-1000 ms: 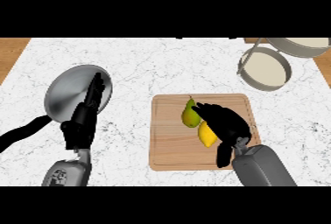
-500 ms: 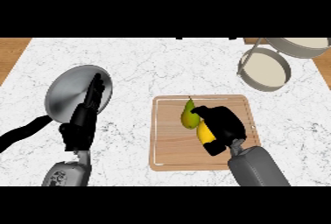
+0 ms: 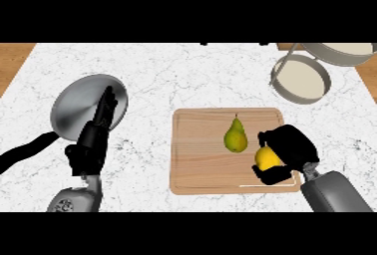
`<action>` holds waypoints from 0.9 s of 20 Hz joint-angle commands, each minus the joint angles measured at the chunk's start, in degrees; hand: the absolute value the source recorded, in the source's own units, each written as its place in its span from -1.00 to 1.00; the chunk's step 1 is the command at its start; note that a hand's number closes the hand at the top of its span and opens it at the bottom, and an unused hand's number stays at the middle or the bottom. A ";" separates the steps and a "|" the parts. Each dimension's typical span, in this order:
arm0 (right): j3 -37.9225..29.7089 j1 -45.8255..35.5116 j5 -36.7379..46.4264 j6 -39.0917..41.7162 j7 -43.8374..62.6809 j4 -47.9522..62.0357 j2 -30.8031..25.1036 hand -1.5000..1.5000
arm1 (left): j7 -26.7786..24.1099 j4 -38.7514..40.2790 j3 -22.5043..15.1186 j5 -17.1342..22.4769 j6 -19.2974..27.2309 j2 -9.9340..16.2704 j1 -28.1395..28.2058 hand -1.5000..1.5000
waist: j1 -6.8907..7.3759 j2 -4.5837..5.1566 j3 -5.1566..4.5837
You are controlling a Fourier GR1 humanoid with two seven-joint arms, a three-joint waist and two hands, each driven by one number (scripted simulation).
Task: Pick the lemon from the cutting board and place it in the tiered basket
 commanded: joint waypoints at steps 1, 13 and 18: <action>-1.27 0.29 2.71 2.34 -1.30 -1.27 -5.25 1.00 | -2.54 1.59 -0.21 -0.25 0.31 -0.70 0.88 0.00 | -0.11 0.37 0.12; -16.45 -0.23 -3.19 3.87 1.59 -17.99 -8.45 1.00 | -0.09 0.90 0.74 -0.41 0.04 -0.10 -0.80 0.00 | -0.61 0.17 0.10; -24.43 -4.40 -9.96 12.98 4.02 -28.66 -10.37 1.00 | -1.68 1.45 0.86 -0.18 0.45 -0.74 -0.04 0.00 | -0.62 0.11 0.07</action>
